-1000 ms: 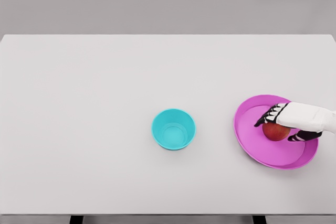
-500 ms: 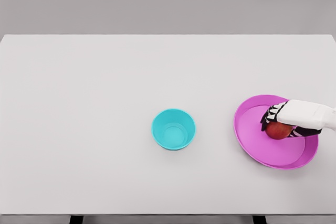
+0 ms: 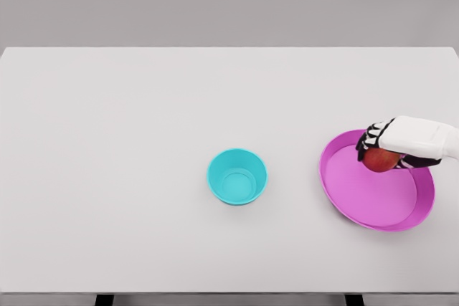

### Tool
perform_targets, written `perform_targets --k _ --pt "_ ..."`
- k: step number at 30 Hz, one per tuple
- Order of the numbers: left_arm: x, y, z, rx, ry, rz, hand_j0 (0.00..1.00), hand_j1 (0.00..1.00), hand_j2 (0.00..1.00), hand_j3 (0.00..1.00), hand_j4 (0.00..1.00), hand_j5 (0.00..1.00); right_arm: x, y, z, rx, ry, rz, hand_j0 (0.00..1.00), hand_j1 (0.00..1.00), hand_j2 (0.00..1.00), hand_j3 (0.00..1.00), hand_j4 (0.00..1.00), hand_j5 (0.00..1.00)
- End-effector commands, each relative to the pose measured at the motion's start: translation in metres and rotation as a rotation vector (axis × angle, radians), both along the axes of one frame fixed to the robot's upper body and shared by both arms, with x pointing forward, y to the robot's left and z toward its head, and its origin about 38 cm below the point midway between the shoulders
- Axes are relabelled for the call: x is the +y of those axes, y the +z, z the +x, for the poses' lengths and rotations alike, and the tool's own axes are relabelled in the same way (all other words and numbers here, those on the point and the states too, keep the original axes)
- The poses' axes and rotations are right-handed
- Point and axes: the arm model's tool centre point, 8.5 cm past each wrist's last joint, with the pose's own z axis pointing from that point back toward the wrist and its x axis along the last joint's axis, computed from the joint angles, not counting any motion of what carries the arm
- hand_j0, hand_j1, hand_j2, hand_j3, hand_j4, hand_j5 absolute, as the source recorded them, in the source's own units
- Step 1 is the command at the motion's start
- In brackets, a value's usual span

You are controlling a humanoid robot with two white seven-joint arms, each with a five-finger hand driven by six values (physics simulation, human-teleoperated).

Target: Put the apple from the pink plate into the blue bowl with your right arm

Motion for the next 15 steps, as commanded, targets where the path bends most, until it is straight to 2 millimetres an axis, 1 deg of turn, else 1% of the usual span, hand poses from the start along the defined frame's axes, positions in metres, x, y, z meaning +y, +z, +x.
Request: perform_targets --k 1,4,6,9,13,15 --pt "0.0 0.0 0.0 0.0 0.0 0.0 1.0 1.0 1.0 1.0 1.0 1.0 0.008 0.004 -0.002 -0.009 0.024 0.013 0.57 0.57 0.57 0.57 0.57 0.57" --pt "0.0 0.0 0.0 0.0 0.0 0.0 1.0 1.0 1.0 1.0 1.0 1.0 0.023 0.007 -0.005 -0.024 0.062 0.031 0.57 0.57 0.57 0.57 0.57 0.57" --pt "0.0 0.0 0.0 0.0 0.0 0.0 1.0 1.0 1.0 1.0 1.0 1.0 0.032 0.015 -0.006 -0.045 0.092 0.037 0.56 0.56 0.56 0.56 0.56 0.56" --pt "0.0 0.0 0.0 0.0 0.0 0.0 1.0 1.0 1.0 1.0 1.0 1.0 0.039 0.019 -0.006 -0.058 0.111 0.046 0.56 0.56 0.56 0.56 0.56 0.56" --pt "0.0 0.0 0.0 0.0 0.0 0.0 1.0 1.0 1.0 1.0 1.0 1.0 0.055 0.023 -0.01 -0.075 0.155 0.07 0.56 0.56 0.56 0.56 0.56 0.56" --pt "0.0 0.0 0.0 0.0 0.0 0.0 1.0 1.0 1.0 1.0 1.0 1.0 0.059 0.025 -0.009 -0.085 0.162 0.079 0.56 0.56 0.56 0.56 0.56 0.56"
